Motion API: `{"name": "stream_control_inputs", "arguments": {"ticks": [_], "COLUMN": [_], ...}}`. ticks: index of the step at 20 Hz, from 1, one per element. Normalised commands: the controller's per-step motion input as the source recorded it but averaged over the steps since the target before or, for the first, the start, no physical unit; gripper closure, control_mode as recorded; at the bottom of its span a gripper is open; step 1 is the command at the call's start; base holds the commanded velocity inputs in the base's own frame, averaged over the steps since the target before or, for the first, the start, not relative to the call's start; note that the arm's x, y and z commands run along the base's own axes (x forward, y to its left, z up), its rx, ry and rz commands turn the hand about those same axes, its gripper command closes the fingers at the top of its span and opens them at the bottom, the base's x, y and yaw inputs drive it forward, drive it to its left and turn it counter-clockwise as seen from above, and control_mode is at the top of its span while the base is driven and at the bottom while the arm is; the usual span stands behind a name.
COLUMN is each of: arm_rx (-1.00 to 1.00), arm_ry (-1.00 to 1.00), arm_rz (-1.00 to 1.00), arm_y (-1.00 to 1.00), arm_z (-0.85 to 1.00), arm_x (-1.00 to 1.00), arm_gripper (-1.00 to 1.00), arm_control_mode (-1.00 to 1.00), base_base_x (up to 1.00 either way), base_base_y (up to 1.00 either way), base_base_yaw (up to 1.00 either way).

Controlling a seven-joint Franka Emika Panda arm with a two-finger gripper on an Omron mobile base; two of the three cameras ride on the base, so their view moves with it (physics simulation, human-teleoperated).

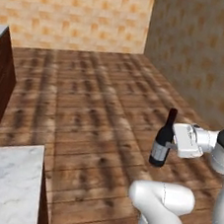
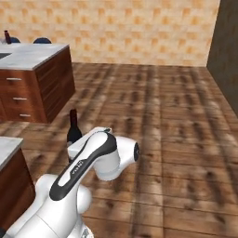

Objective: There is a wine glass and glass cup on the dining counter. Place the wine bottle next to the wine glass and the juice bottle next to the glass cup.

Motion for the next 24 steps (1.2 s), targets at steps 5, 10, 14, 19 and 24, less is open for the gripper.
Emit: {"name": "stream_control_inputs", "arguments": {"ticks": [5, 10, 14, 19, 24], "arm_rx": [0.00, 0.00, 0.00, 0.00, 0.00], "arm_ry": [0.00, 0.00, 0.00, 0.00, 0.00], "arm_rz": [0.00, 0.00, 0.00, 0.00, 0.00], "arm_y": [0.00, 0.00, 0.00, 0.00, 0.00], "arm_z": [0.00, 0.00, 0.00, 0.00, 0.00], "arm_x": [0.00, 0.00, 0.00, 0.00, 0.00], "arm_gripper": [1.00, 1.00, 1.00, 1.00, 1.00], "arm_control_mode": [1.00, 1.00, 1.00, 1.00, 1.00], "base_base_x": [0.85, 0.84, 0.84, 0.84, 0.84], "base_base_y": [-0.10, -0.10, -0.09, -0.09, -0.09], "base_base_yaw": [0.10, 0.11, 0.13, 0.13, 0.13]}}
